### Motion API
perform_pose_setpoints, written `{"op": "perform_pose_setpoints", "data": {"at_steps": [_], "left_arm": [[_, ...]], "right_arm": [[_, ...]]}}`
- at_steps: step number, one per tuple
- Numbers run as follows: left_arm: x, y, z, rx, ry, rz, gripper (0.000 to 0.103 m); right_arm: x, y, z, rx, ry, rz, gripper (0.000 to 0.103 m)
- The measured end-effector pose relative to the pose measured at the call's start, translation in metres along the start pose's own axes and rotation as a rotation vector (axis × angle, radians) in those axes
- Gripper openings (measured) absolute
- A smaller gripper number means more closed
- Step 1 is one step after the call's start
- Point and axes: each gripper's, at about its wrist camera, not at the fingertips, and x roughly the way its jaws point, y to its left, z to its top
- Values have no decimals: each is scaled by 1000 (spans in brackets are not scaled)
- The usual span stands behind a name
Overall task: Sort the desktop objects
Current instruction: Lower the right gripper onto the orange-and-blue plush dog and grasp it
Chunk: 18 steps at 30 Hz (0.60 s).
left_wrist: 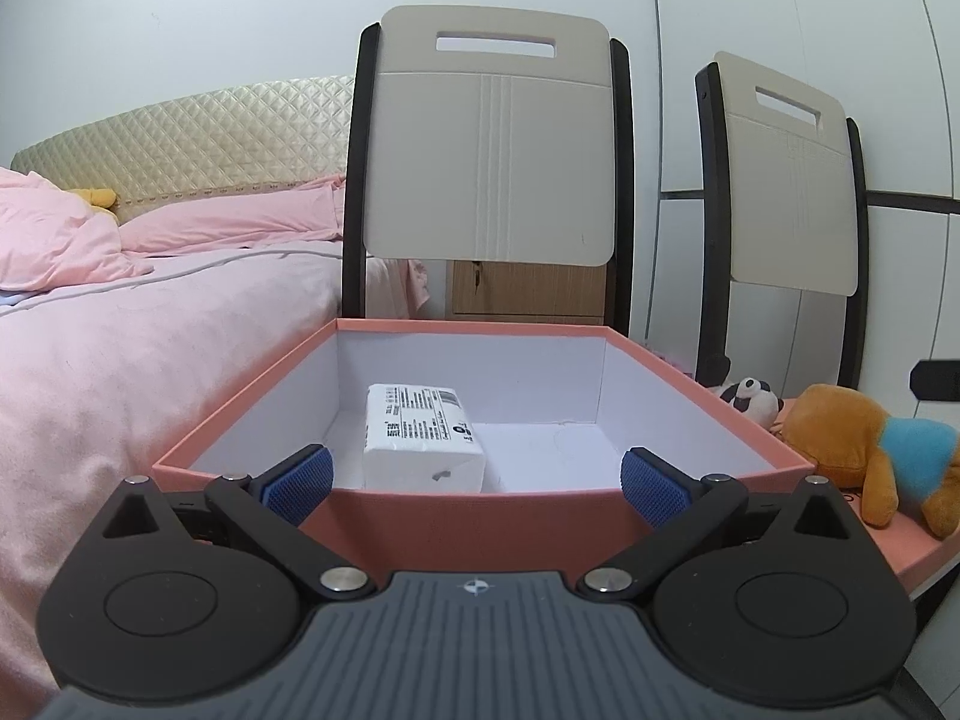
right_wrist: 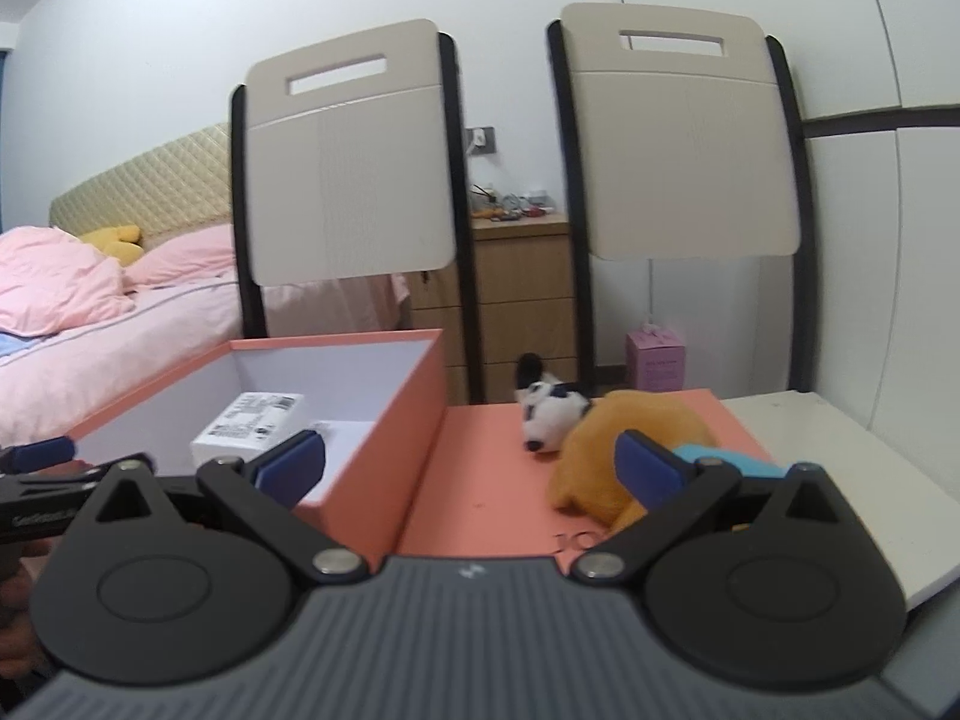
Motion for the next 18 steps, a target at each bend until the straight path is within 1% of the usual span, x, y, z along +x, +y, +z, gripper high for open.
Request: {"op": "perform_pose_setpoints", "data": {"at_steps": [3, 6, 9, 13, 14, 16, 18], "left_arm": [[0, -1, 0, 1, 2, 2, 103], [1, -1, -1, 1, 8, 5, 103], [2, -2, -2, 1, 11, 4, 103], [2, -5, -3, 14, 11, 13, 103], [2, -6, -4, 16, 10, 15, 103], [2, -6, -4, 14, 9, 14, 103], [2, -6, -4, 13, 7, 12, 103]], "right_arm": [[13, -14, 10, -64, 36, -26, 103], [39, -32, 19, -134, 104, -60, 103], [67, -52, 21, -158, 184, -79, 103], [99, -80, 14, -150, 301, -96, 103], [103, -85, 11, -143, 314, -106, 103], [104, -92, 3, -130, 313, -141, 103], [99, -95, -4, -112, 288, -160, 103]]}}
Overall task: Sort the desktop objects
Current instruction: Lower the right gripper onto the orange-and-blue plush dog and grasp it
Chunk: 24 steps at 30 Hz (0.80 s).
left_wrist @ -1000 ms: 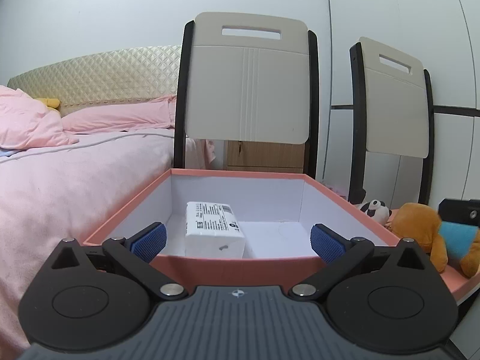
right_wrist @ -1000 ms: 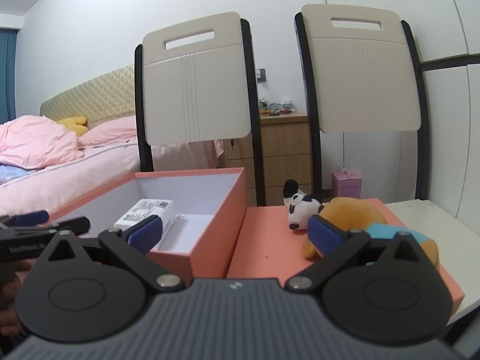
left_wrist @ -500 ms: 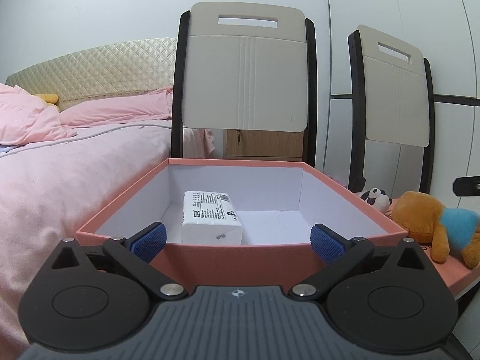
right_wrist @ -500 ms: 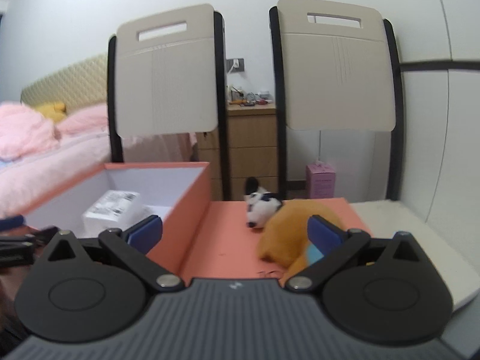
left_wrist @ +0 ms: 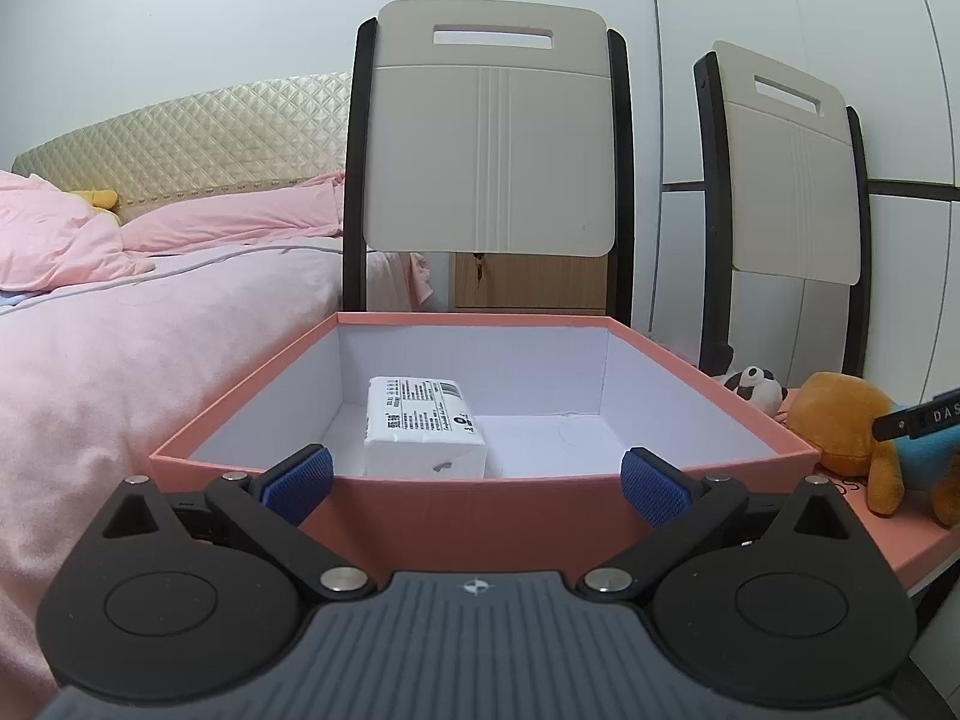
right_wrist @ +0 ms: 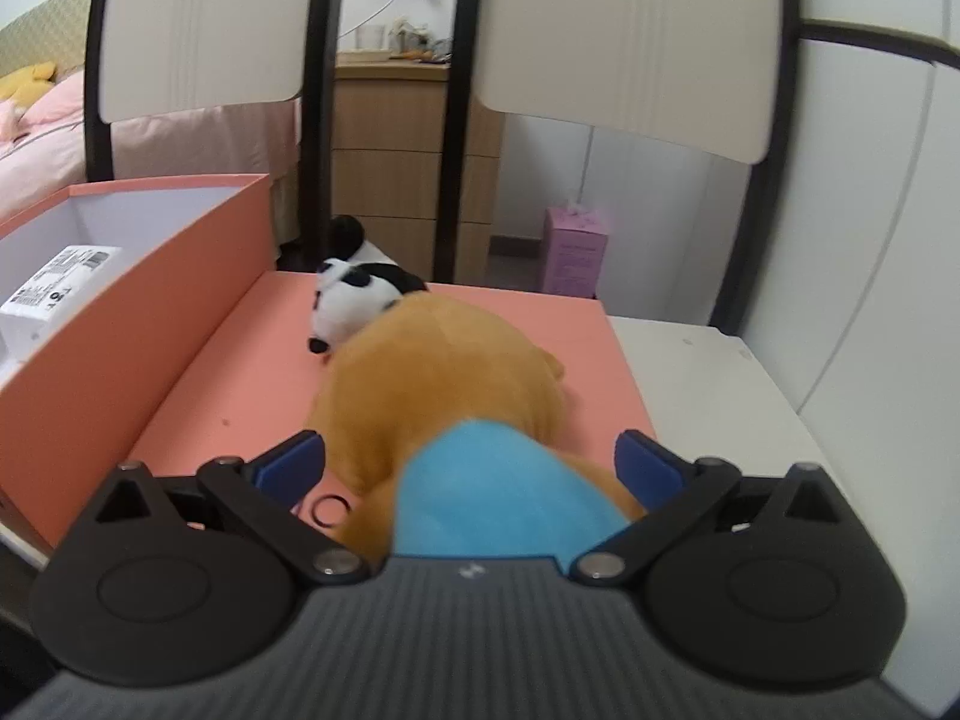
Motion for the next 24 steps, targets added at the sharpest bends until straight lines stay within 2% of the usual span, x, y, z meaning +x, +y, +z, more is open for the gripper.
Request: {"op": "perform_pose_setpoints", "data": {"at_steps": [4, 6, 9, 14, 24], "left_arm": [[0, 1, -1, -8, -7, 6, 103], [0, 2, -1, -12, -9, 16, 103], [0, 1, -1, -11, -10, 23, 103], [2, 1, 0, -8, -14, 38, 103], [0, 3, 2, -38, -13, 32, 103]], "right_arm": [[-1, -1, -12, 62, -30, -40, 103], [-1, 2, -12, 67, -32, -23, 103], [-1, 7, -15, 46, -34, 6, 103], [3, 11, -22, -45, -35, -12, 103], [8, 6, -24, -54, -30, -4, 103]]}}
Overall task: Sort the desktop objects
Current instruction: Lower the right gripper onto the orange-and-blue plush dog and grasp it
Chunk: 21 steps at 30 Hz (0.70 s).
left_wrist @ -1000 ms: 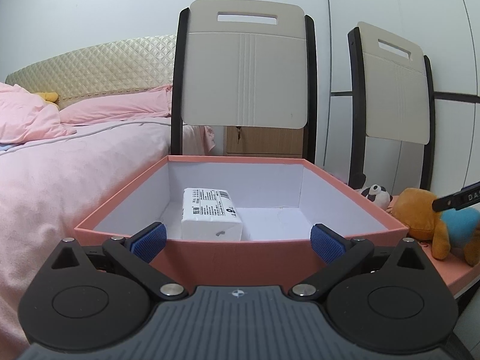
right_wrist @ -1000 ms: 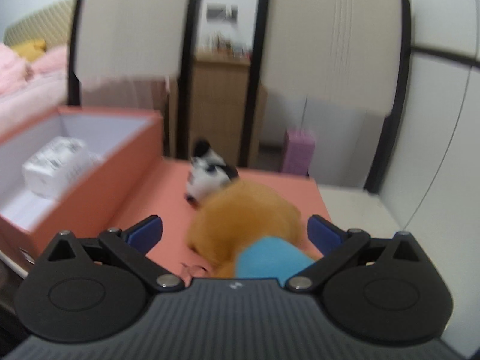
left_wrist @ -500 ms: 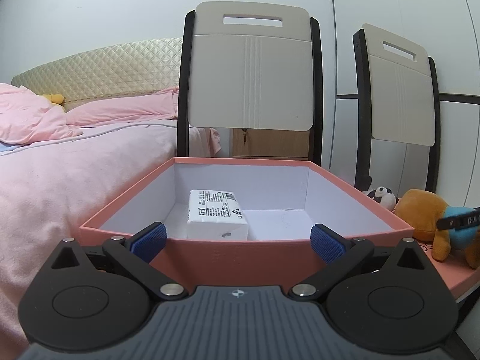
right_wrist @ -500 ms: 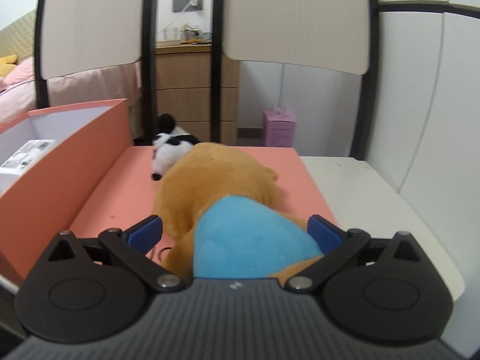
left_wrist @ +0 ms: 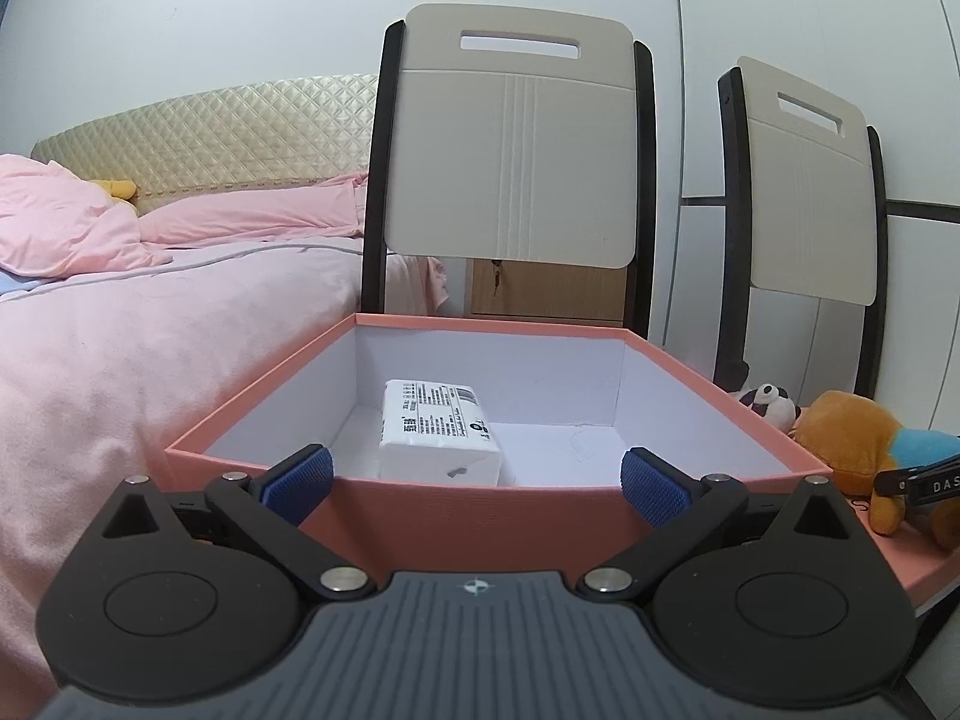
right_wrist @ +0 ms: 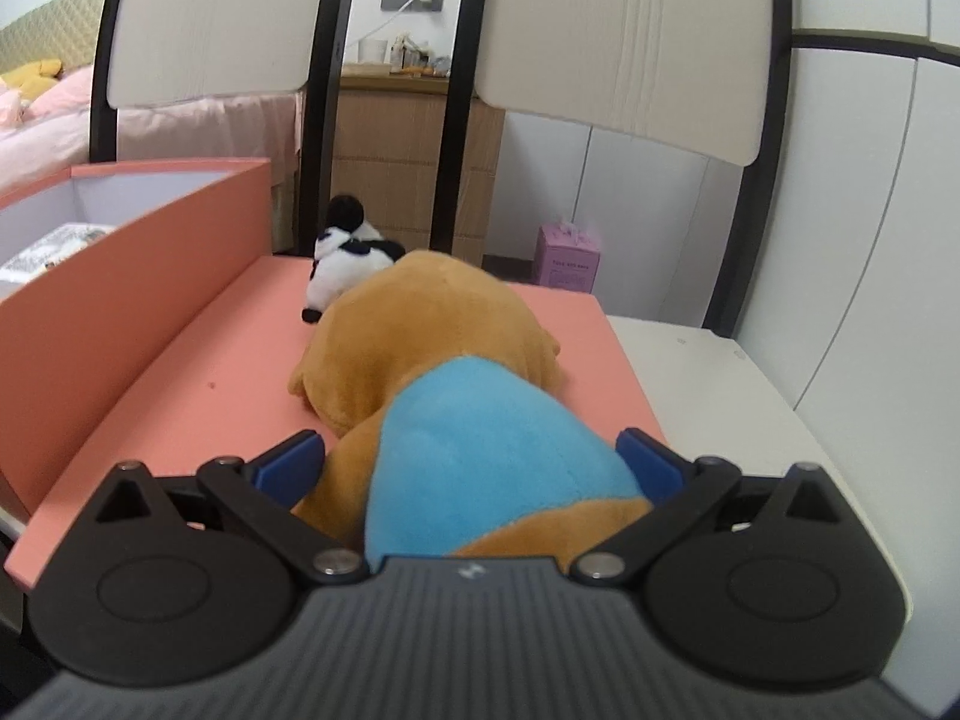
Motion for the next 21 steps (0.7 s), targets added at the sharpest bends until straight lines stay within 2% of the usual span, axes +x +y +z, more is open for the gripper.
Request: {"op": "perform_pose_setpoints", "data": {"at_steps": [7, 9, 11, 14, 21], "left_arm": [[-2, -1, 1, -7, -7, -6, 103], [-2, -1, 2, -9, -6, -10, 103], [-3, -1, 2, -6, -6, -15, 103], [-5, -3, 3, -4, -12, -20, 103], [-8, -1, 7, -8, -19, -19, 103]], "right_arm": [[10, -4, 9, -16, 92, 50, 102], [9, -6, 11, -13, 114, 73, 94], [5, -8, 12, -2, 122, 83, 80], [-2, -10, 14, 13, 126, 92, 69], [-30, -10, 28, 86, 57, 84, 65]]}}
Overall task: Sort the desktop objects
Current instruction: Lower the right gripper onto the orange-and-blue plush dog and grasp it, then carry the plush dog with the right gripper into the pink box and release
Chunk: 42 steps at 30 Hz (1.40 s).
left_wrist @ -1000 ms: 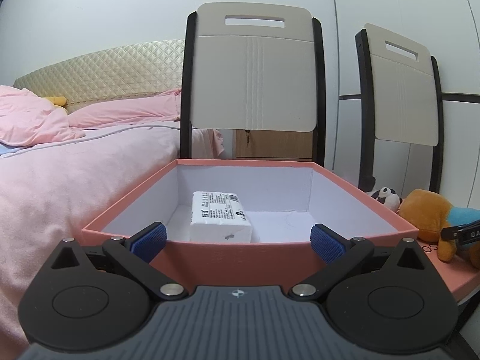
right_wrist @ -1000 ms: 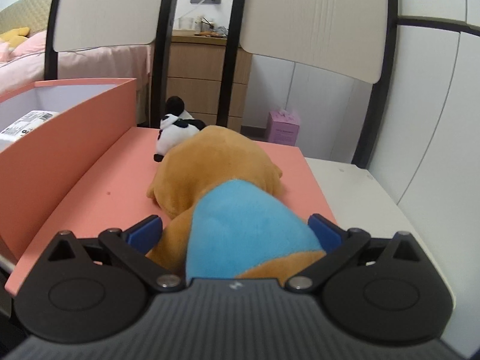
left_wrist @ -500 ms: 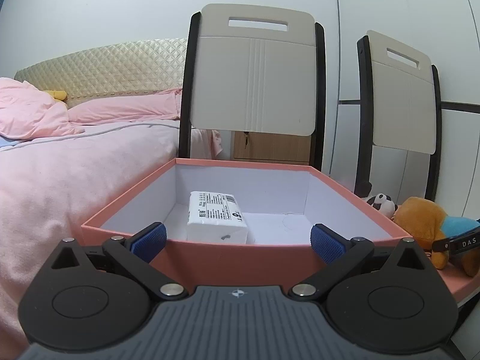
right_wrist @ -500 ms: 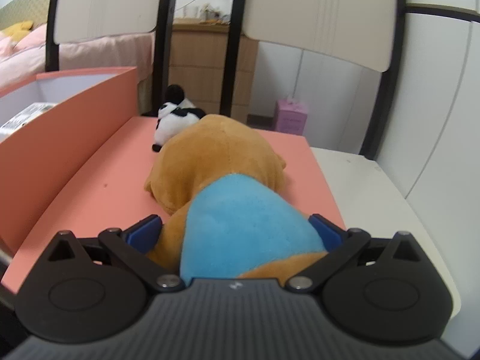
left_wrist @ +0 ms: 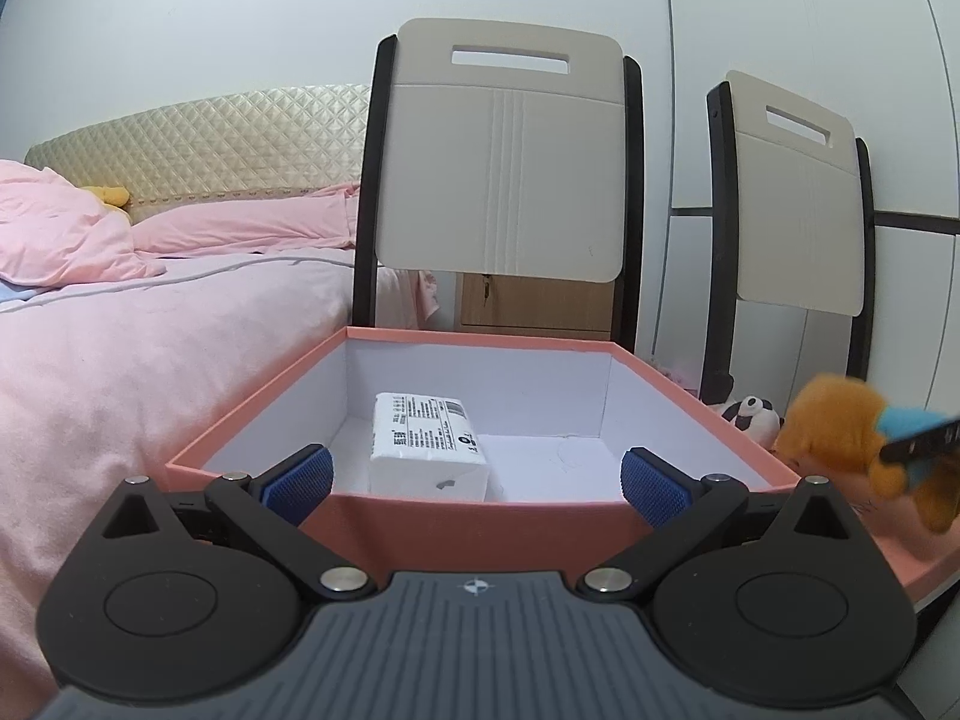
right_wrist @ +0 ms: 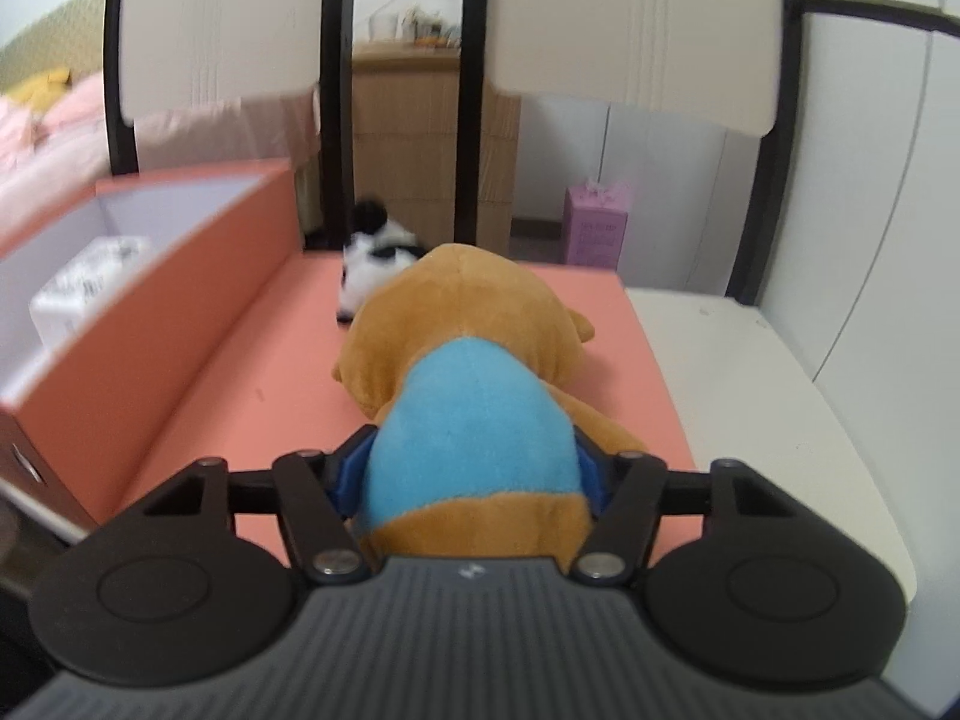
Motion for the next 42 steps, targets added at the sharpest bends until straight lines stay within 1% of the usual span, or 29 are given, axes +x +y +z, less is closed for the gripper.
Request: {"op": "perform_pose_setpoints", "data": {"at_steps": [4, 6, 8, 12, 15, 18, 21, 26, 29, 31, 36, 40, 42], "left_arm": [[-1, 3, 3, -14, -4, 7, 103], [-1, 5, 4, -21, -5, 15, 103], [-1, 7, 5, -29, -7, 22, 103], [1, 13, 7, -52, -5, 38, 103], [2, 18, 8, -65, -2, 54, 103], [2, 24, 10, -84, -5, 61, 103], [3, 31, 11, -111, 1, 64, 103], [5, 38, 11, -133, 11, 67, 103], [4, 36, 12, -97, 8, 65, 103], [3, 34, 12, -84, -1, 65, 103], [7, 36, 10, -94, 14, 58, 103], [8, 35, 10, -95, 19, 43, 103], [7, 34, 10, -89, 17, 41, 103]], "right_arm": [[-21, 14, 26, 13, -81, 19, 65], [-29, 29, 45, -10, -116, 47, 65], [-32, 48, 68, -34, -131, 86, 65], [-22, 100, 112, -109, -100, 182, 66], [8, 146, 135, -167, -37, 222, 66], [44, 187, 147, -191, 40, 245, 66], [81, 220, 151, -220, 102, 231, 66], [129, 246, 136, -224, 189, 174, 66], [147, 254, 125, -248, 233, 146, 66], [154, 255, 120, -261, 247, 135, 66], [176, 251, 112, -207, 318, 146, 71], [174, 251, 111, -164, 313, 177, 80], [167, 249, 113, -129, 302, 205, 81]]}}
